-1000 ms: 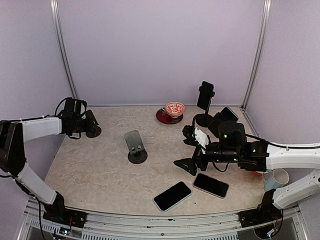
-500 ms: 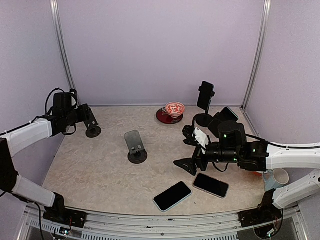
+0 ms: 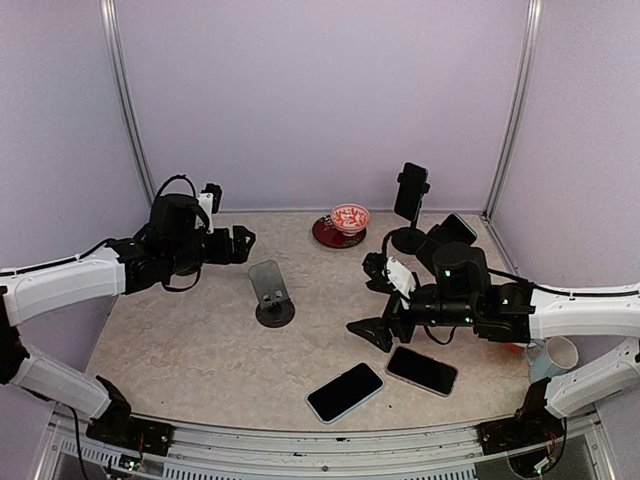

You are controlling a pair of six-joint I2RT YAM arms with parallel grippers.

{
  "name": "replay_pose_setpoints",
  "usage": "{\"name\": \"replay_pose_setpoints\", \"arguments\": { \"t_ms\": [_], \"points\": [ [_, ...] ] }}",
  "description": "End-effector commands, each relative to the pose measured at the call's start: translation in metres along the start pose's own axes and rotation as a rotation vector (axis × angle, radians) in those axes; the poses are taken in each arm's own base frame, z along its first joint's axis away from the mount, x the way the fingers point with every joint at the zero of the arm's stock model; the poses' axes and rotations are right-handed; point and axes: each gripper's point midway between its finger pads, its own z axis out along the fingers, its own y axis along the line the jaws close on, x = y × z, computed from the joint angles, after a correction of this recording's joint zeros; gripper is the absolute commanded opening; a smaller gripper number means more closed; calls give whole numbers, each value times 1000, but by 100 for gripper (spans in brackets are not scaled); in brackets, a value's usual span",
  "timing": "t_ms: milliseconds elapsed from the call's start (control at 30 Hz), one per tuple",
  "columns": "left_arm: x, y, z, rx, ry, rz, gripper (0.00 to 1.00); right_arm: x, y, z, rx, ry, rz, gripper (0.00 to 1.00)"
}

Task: Place the phone on the phone stand
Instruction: Move the phone stand to the corner of the board.

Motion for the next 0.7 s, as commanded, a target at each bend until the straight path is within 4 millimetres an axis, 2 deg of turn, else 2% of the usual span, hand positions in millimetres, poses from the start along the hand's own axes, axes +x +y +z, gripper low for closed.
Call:
{"name": "replay_pose_setpoints", "arguments": {
  "t_ms": [0, 167, 333, 400, 433, 467, 567, 667],
  "points": [
    [3, -36, -14, 181, -17, 75, 99, 0, -5, 2, 17, -9, -7, 100],
    [25, -52, -17, 299, 34, 119, 95, 1, -5, 3, 17, -5, -7, 100],
    [45, -55, 0, 310, 127, 122, 90, 3, -5, 5, 16, 2, -5, 100],
    [48, -52, 8, 279, 152, 86, 91, 4, -5, 6, 19, 5, -4, 100],
    [49, -49, 11, 253, 162, 63, 97, 4, -6, 6, 21, 6, -5, 100],
    [50, -46, 14, 224, 170, 36, 99, 3, -6, 6, 24, 5, -5, 100],
    [52, -39, 20, 120, 185, -30, 99, 4, -7, 6, 28, 9, -7, 100],
    [51, -41, 21, 23, 165, -69, 99, 4, -7, 5, 30, 9, -7, 100]
  ]
}}
